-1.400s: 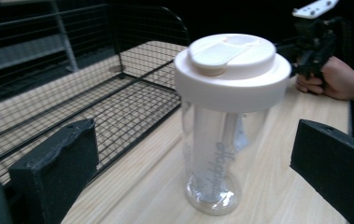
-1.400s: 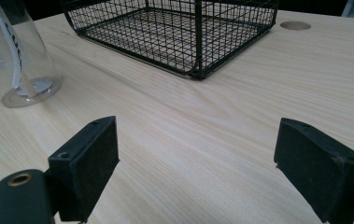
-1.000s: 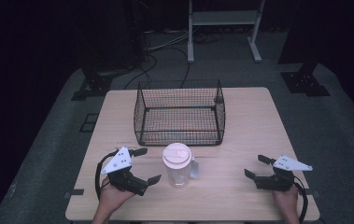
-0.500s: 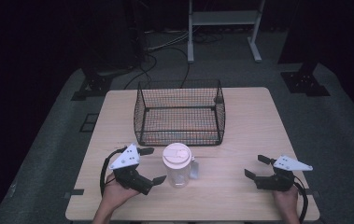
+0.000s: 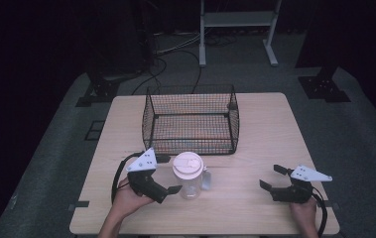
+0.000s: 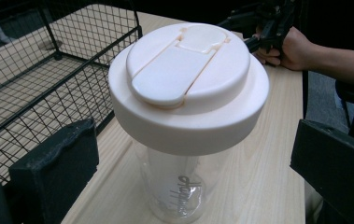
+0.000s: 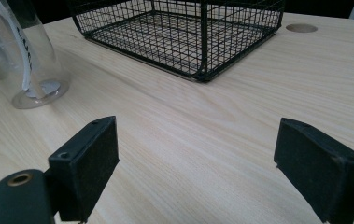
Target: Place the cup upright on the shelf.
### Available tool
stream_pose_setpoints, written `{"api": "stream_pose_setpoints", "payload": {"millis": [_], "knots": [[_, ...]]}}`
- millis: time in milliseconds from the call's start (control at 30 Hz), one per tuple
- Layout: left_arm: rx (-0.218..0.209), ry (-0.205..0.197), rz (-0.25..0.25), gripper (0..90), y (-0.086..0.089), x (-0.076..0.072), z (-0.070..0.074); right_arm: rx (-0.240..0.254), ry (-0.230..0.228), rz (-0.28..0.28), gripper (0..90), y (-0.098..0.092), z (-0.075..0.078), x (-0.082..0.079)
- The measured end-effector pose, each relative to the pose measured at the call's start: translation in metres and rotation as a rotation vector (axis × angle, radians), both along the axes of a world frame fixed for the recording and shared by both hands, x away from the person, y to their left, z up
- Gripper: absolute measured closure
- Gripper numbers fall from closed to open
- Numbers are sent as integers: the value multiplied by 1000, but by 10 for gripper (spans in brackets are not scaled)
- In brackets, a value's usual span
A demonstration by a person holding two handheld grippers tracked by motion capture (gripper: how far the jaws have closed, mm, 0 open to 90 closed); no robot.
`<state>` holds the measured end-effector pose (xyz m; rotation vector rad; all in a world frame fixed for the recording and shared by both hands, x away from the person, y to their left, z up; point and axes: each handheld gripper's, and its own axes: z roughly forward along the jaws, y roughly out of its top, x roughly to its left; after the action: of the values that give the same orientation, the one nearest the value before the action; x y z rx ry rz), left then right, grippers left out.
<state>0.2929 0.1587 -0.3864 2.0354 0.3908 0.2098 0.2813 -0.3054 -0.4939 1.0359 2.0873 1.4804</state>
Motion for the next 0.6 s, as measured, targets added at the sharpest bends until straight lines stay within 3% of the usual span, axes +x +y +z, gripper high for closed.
{"api": "stream_pose_setpoints", "payload": {"millis": [600], "knots": [[52, 50, -38, 0, -18, 16, -2, 2, 2, 6, 129, 0, 0, 0]]}}
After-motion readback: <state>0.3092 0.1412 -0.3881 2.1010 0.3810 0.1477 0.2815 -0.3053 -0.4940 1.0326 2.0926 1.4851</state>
